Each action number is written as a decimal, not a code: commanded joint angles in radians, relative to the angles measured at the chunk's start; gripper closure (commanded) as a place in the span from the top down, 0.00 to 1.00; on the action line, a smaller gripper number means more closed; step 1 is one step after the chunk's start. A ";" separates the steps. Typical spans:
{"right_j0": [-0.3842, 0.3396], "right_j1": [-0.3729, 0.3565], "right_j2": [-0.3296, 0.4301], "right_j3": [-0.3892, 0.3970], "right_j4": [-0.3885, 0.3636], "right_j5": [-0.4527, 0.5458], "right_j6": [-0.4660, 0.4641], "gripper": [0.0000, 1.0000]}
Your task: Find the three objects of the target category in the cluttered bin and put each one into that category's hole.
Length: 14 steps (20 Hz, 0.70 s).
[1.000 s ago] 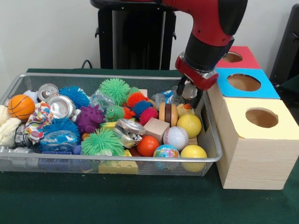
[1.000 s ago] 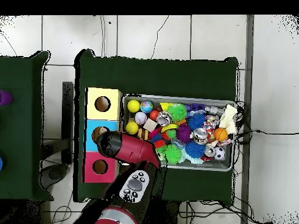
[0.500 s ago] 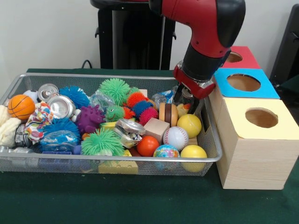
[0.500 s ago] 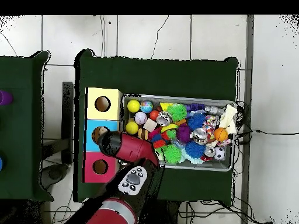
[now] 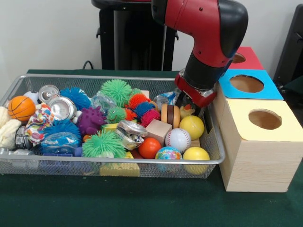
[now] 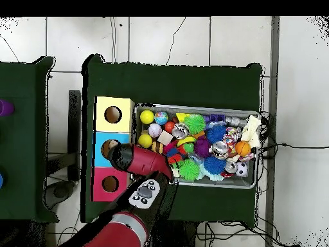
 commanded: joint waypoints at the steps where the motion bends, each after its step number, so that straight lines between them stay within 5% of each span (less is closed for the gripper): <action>1: 0.022 0.074 0.097 -0.091 0.057 -0.077 0.213 1.00; 14: 0.001 0.119 0.124 -0.093 0.056 -0.161 0.193 1.00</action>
